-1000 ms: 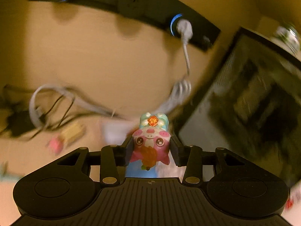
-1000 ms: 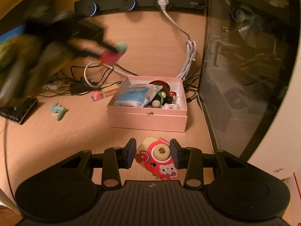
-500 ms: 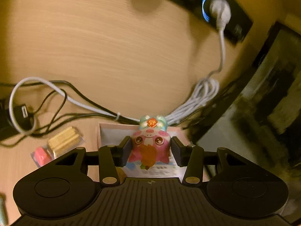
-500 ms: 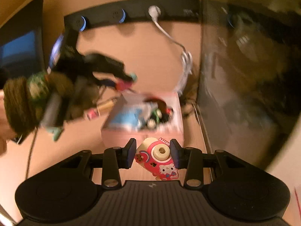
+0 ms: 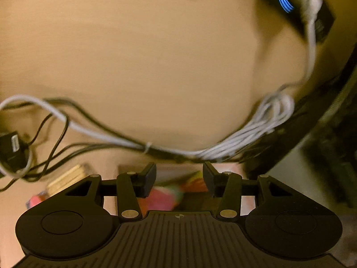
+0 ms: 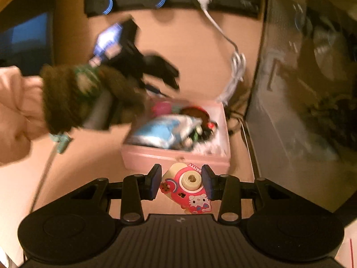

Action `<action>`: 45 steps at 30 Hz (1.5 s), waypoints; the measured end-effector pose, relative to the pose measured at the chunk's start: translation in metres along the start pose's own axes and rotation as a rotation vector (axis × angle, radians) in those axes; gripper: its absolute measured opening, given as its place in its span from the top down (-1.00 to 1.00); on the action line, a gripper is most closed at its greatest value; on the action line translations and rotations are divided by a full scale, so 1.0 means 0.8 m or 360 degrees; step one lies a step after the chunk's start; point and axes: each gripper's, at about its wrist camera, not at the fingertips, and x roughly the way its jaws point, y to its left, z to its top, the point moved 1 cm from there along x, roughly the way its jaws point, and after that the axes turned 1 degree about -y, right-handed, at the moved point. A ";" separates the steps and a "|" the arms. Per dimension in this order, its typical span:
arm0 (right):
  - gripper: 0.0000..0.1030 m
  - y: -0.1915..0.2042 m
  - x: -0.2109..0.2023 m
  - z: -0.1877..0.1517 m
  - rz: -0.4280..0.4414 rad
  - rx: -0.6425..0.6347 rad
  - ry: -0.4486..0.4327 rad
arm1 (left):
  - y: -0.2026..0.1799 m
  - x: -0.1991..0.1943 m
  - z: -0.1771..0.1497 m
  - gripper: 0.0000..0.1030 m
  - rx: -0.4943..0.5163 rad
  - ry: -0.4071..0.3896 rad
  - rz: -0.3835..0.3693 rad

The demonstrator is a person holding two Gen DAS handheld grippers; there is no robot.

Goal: Organize objects
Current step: 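Carry the owl and keychain over the pink box and open both tools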

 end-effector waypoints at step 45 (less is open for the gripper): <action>-0.01 -0.039 0.125 0.024 -0.0092 0.0317 0.0276 | 0.116 -0.224 -0.203 0.15 -0.0216 0.0127 0.0026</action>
